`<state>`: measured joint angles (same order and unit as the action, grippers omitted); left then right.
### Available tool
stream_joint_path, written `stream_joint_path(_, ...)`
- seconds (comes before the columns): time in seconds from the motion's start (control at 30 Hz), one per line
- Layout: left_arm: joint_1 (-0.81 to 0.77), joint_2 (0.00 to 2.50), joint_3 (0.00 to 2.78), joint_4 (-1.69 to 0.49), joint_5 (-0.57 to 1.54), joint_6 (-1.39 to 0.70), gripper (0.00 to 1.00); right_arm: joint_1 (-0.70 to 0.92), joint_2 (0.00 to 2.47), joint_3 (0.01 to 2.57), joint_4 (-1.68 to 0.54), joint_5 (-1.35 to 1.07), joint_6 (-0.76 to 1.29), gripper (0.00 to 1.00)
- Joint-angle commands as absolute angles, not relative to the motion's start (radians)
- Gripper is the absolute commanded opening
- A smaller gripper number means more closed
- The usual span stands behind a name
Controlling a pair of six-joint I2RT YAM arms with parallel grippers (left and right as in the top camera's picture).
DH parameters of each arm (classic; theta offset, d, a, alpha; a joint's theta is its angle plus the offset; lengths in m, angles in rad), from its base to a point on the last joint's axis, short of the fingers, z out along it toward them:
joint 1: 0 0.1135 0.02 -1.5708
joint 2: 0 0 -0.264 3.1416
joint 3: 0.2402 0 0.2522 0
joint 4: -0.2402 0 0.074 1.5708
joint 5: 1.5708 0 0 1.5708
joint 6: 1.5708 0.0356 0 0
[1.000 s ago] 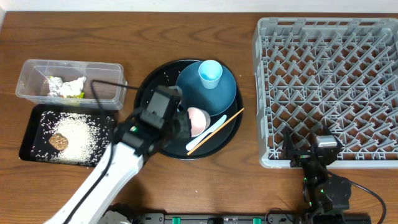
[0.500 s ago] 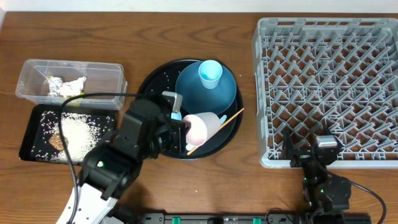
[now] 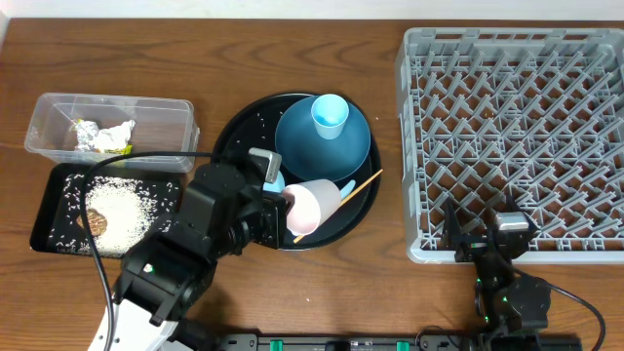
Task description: Sort waste into correct bins and load items into the dishwasher rack
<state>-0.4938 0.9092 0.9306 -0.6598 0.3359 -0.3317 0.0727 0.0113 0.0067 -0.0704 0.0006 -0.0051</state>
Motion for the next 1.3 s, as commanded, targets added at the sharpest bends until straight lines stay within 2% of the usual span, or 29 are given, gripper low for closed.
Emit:
stream_joint_path(0.0, -0.494, 0.928, 0.945, -0.627, 0.397, -0.311, 0.07, 0.079, 0.007, 0.006, -0.075, 0.011, -0.013, 0.99)
stream_joint_path(0.1, -0.494, 0.953, 0.945, -0.571, 0.469, -0.311, 0.06, 0.079, 0.007, 0.006, -0.068, 0.010, -0.012, 0.99)
stream_joint_path(0.2, -0.492, 0.981, 0.945, -0.519, 0.533, -0.319, 0.06, 0.079, 0.007, 0.006, -0.058, -0.059, 0.084, 0.99)
stream_joint_path(0.37, -0.430, 1.029, 0.945, -0.453, 0.650, -0.319, 0.06, 0.079, 0.007, 0.030, -0.053, -0.306, 0.168, 0.99)
stream_joint_path(0.53, -0.306, 1.076, 0.945, -0.392, 0.876, -0.319, 0.06, 0.079, 0.008, 0.133, -0.052, -0.596, 0.271, 0.99)
stream_joint_path(0.7, -0.205, 1.107, 0.945, -0.352, 1.075, -0.319, 0.06, 0.079, 0.032, 0.252, -0.048, -0.806, 0.409, 0.99)
stream_joint_path(0.8, -0.178, 1.110, 0.945, -0.343, 1.123, -0.319, 0.06, 0.079, 0.084, 0.295, -0.010, -0.902, 0.470, 0.99)
stream_joint_path(1.07, -0.171, 1.113, 0.945, -0.287, 1.168, -0.358, 0.06, 0.079, 0.437, 0.361, 0.397, -1.246, 0.712, 0.99)
stream_joint_path(1.2, -0.171, 1.125, 0.945, -0.234, 1.188, -0.384, 0.06, 0.079, 0.600, 0.363, 0.612, -1.307, 0.802, 0.99)
stream_joint_path(1.27, -0.171, 1.134, 0.945, -0.205, 1.228, -0.384, 0.06, 0.079, 0.656, 0.363, 0.640, -1.320, 0.815, 0.99)
